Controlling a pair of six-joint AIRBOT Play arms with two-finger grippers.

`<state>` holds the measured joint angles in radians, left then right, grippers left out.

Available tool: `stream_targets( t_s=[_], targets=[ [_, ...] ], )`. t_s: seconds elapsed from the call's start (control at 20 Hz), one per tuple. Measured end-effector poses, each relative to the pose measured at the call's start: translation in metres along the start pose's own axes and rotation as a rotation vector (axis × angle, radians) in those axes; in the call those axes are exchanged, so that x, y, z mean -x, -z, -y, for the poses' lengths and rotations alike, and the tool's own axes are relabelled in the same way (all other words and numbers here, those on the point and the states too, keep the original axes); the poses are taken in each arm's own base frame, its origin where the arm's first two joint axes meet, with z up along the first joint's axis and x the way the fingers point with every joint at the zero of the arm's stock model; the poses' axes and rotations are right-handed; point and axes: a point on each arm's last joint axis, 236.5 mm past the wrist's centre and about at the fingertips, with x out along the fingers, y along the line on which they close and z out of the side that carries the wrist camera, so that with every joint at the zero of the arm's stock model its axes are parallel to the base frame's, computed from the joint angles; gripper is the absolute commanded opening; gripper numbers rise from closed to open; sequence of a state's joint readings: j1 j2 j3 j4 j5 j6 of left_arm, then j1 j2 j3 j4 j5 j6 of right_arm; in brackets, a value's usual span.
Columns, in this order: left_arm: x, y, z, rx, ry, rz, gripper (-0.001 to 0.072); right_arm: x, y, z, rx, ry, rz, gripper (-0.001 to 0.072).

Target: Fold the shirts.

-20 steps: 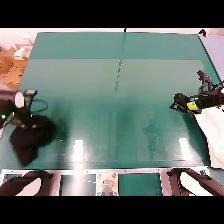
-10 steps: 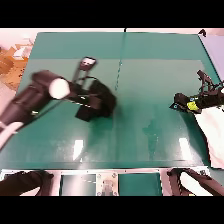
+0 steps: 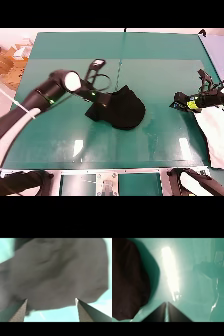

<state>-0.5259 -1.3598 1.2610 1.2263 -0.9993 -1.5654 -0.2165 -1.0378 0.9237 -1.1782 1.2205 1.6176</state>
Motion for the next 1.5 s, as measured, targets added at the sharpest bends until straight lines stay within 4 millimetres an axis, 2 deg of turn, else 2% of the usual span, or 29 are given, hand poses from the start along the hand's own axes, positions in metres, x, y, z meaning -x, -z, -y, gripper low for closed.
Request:
stream_targets(
  t_s=[0.2, 0.35, 0.4, 0.5, 0.75, 0.8, 0.85, 1.0, 1.1, 1.35, 1.5],
  targets=[
    [0.003, 0.018, -0.073, 0.147, -0.079, -0.058, 0.0702, -0.015, -0.001, 0.005, -0.007, 0.003, -0.034, 0.0291],
    [-0.014, 0.042, -0.103, 0.248, -0.086, -0.072, 0.0701, -0.032, 0.001, 0.0, -0.012, -0.036, -0.081, 0.0292],
    [-0.022, 0.048, -0.107, 0.274, -0.072, -0.068, 0.0701, -0.038, 0.001, -0.005, -0.012, -0.062, -0.093, 0.0293],
    [-0.041, 0.053, -0.101, 0.32, -0.002, -0.056, 0.0701, -0.051, -0.002, -0.018, -0.009, -0.118, -0.104, 0.0294],
    [-0.09, 0.061, -0.06, 0.368, 0.174, -0.069, 0.0695, -0.085, 0.002, -0.051, -0.01, -0.246, -0.157, 0.0293],
    [-0.096, 0.061, -0.054, 0.373, 0.191, -0.07, 0.0441, -0.09, 0.003, -0.055, -0.008, -0.259, -0.167, 0.0294],
    [-0.102, 0.063, -0.051, 0.372, 0.195, -0.072, 0.002, -0.094, 0.004, -0.058, -0.009, -0.268, -0.173, 0.0294],
    [-0.107, 0.066, -0.055, 0.365, 0.203, -0.091, 0.0028, -0.101, 0.002, -0.061, -0.014, -0.281, -0.169, 0.0299],
    [-0.099, 0.062, -0.066, 0.352, 0.205, -0.104, 0.0028, -0.102, 0.0, -0.059, -0.023, -0.285, -0.167, 0.0462],
    [-0.07, 0.063, -0.105, 0.35, 0.197, -0.167, 0.0028, -0.107, -0.01, -0.053, -0.049, -0.282, -0.137, 0.0472],
    [-0.061, 0.067, -0.116, 0.334, 0.192, -0.192, 0.0028, -0.123, -0.004, -0.065, -0.047, -0.307, -0.161, 0.0472]
  ],
)
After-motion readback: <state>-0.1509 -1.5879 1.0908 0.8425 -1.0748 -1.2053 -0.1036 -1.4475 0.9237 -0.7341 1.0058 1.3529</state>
